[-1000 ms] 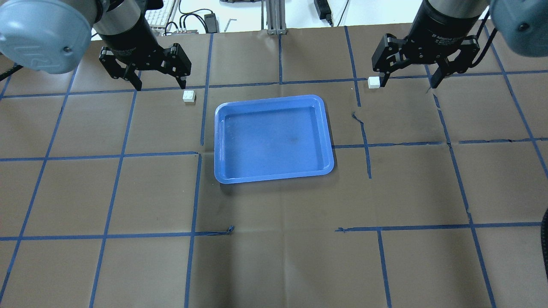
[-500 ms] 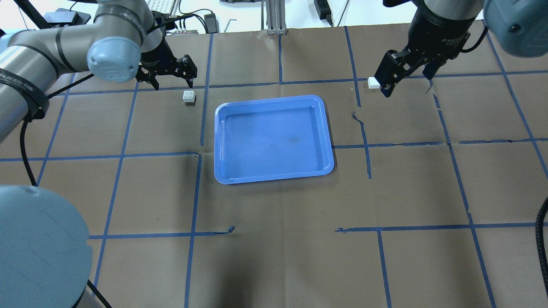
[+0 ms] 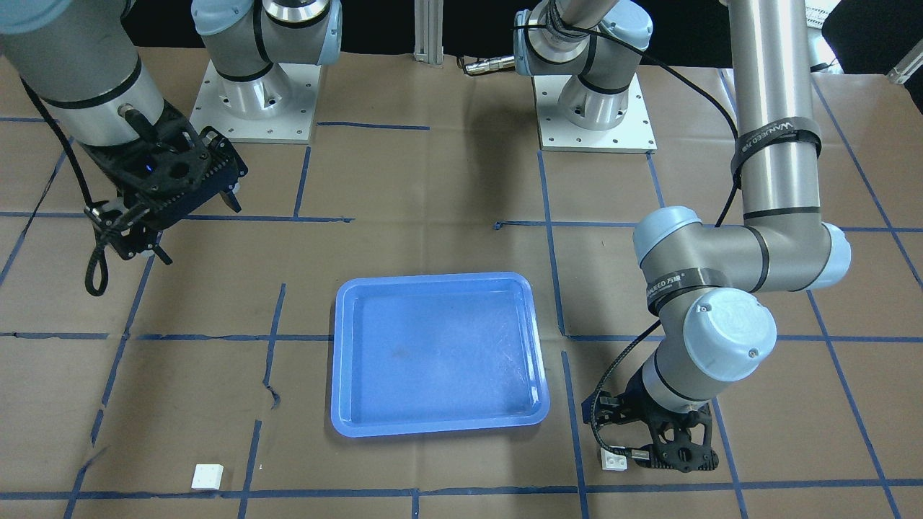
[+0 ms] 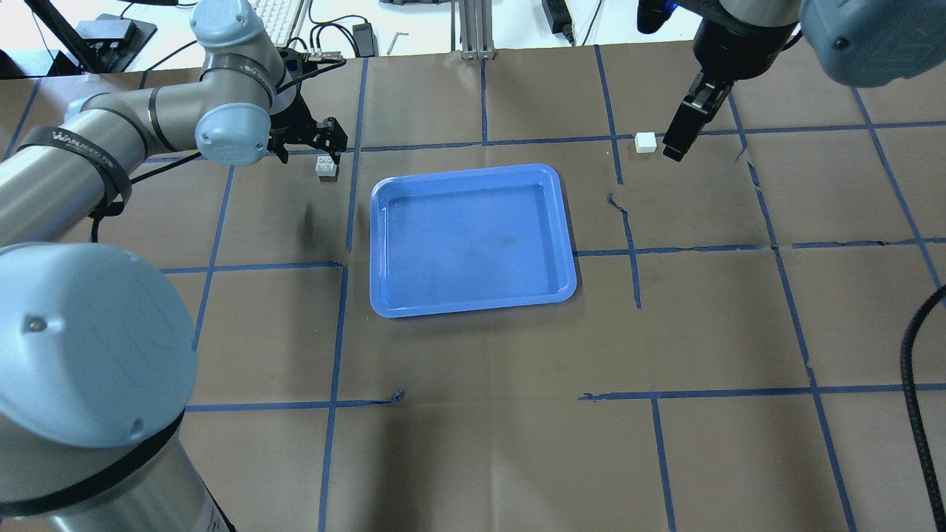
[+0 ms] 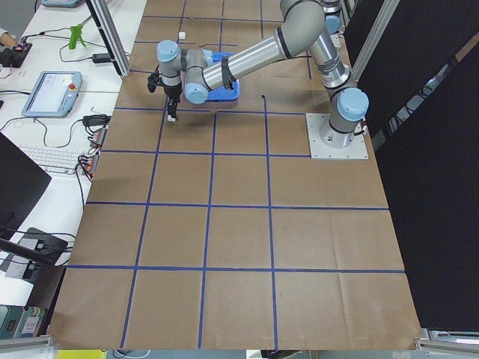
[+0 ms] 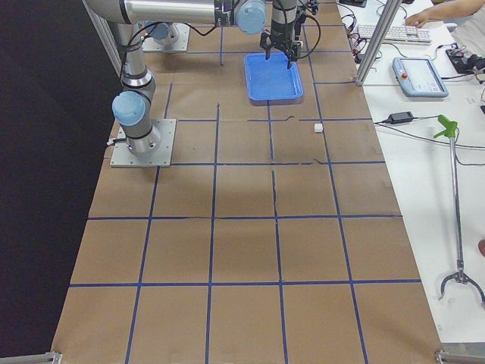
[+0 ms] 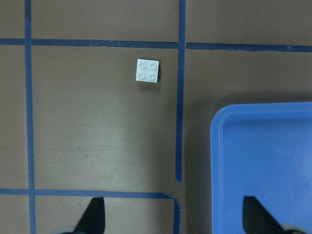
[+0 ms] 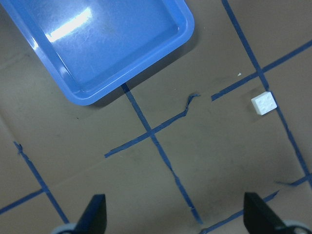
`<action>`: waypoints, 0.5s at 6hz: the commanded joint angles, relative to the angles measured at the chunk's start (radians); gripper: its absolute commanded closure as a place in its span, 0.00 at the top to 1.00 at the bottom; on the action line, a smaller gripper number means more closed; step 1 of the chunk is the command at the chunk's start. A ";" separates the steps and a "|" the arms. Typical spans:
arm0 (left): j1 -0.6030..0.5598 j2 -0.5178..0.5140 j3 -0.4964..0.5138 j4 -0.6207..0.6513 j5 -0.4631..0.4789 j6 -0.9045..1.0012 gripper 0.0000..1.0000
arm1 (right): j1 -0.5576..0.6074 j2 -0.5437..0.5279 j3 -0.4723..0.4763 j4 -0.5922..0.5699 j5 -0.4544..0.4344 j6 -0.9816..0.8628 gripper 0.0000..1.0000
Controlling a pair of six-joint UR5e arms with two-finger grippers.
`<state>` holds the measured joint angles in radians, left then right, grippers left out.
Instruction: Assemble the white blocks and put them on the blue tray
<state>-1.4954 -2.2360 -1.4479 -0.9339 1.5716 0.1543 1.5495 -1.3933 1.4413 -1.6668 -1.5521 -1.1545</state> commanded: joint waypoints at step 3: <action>0.001 -0.063 0.003 0.079 -0.010 0.041 0.87 | -0.106 0.288 -0.329 0.004 0.060 -0.595 1.00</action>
<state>-1.4941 -2.2930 -1.4454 -0.8691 1.5638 0.1889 1.4753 -1.1711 1.1836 -1.6664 -1.5309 -1.6305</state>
